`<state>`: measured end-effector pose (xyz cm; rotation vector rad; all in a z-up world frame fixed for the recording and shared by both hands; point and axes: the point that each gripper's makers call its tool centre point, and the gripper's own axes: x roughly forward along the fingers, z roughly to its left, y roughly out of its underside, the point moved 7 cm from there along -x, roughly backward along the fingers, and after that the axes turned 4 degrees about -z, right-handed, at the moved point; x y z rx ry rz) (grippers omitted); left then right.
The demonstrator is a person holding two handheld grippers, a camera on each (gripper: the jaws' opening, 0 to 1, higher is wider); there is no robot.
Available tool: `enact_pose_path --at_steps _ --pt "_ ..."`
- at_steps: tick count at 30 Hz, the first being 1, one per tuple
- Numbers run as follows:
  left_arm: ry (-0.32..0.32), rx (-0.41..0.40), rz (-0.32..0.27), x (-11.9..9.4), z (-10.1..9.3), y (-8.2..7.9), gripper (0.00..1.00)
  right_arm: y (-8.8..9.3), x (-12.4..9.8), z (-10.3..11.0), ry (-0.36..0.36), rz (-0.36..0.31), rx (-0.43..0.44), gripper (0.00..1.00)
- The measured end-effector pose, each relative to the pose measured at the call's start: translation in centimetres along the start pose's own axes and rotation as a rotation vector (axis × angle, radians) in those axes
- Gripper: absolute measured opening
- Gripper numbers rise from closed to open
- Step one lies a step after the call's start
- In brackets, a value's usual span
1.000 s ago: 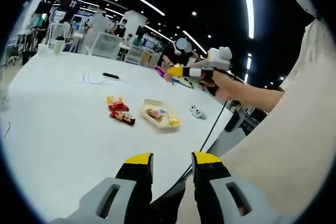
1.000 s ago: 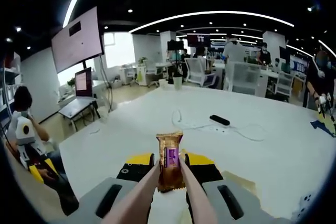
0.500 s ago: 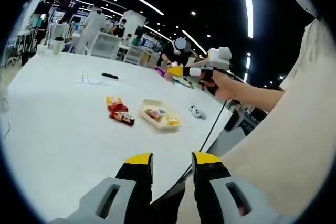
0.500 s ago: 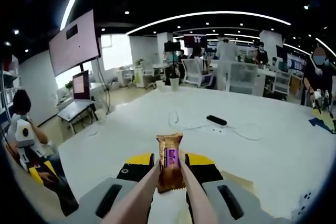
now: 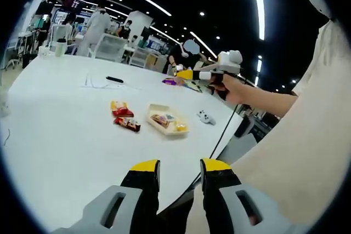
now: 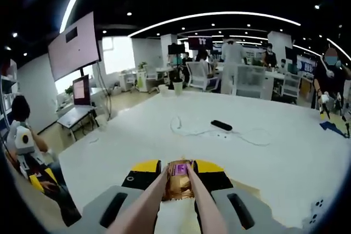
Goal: Place the target food into the container with the food tongs after gripping and lifting it, then release it inside without dropping or visibly crushing the food.
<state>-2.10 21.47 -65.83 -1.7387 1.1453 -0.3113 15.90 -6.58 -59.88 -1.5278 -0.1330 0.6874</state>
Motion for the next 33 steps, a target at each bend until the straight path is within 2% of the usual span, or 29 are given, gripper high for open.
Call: enact_pose_path --at_steps 10,17,28,32,33 --pt "0.019 0.009 -0.001 0.4 -0.4 0.0 0.28 0.1 -1.2 -1.0 0.037 -0.004 -0.002 0.22" --pt "0.019 0.003 0.011 0.1 -0.4 0.6 0.28 0.2 -1.2 -1.3 0.049 -0.004 0.002 0.22" --pt "0.011 -0.004 0.001 0.1 -0.4 0.6 0.28 -0.1 -1.1 -1.9 0.064 -0.007 -0.008 0.22" --pt "0.011 -0.006 0.001 0.0 -0.3 0.7 0.28 0.3 -1.4 -2.1 0.073 0.004 -0.023 0.23" --pt "0.01 -0.008 0.003 0.0 -0.3 0.8 0.28 0.6 -1.6 -2.4 0.091 0.037 -0.082 0.23"
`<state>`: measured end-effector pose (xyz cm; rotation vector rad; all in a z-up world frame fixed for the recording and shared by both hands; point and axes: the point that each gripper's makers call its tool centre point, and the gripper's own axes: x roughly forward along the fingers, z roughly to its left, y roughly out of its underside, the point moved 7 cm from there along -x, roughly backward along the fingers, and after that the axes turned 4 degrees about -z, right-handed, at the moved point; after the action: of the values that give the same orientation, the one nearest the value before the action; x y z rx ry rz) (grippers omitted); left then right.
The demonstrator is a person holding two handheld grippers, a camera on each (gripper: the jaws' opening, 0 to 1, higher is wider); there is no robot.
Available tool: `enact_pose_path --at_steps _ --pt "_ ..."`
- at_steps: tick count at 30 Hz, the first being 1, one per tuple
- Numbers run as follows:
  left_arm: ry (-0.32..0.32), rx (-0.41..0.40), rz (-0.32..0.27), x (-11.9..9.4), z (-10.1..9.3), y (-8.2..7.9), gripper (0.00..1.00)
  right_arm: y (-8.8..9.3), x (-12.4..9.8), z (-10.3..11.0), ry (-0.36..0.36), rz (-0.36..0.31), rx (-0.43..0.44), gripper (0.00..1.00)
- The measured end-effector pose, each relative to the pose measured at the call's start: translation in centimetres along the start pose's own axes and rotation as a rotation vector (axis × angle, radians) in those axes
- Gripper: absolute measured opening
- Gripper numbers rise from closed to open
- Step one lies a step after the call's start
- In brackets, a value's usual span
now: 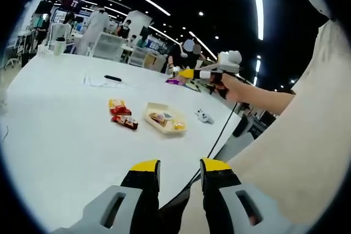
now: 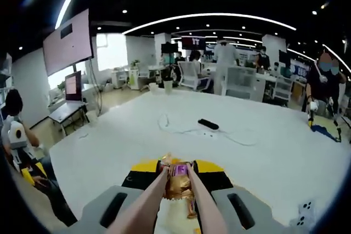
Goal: Place the target food into the container with the food tongs after gripping and lifting it, then release it inside without dropping or visibly crushing the food.
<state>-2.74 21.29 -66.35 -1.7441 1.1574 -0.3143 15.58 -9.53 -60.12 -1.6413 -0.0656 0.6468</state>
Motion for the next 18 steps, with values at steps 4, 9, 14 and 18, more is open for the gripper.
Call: enact_pose_path --at_steps 4,9,14,18 --pt "0.001 0.0 0.002 -0.02 -0.04 0.03 0.28 0.04 -0.03 0.11 -0.007 -0.007 0.014 0.23" --pt "0.004 0.001 0.008 -0.04 -0.05 0.14 0.28 0.17 -0.24 -0.25 0.008 -0.007 -0.005 0.23" --pt "0.003 0.001 0.007 0.03 -0.1 0.1 0.28 0.11 -0.22 -0.41 0.012 0.001 -0.052 0.23" --pt "-0.002 -0.002 0.004 0.02 -0.08 0.16 0.29 0.06 -0.22 -0.54 0.016 0.014 -0.107 0.23"
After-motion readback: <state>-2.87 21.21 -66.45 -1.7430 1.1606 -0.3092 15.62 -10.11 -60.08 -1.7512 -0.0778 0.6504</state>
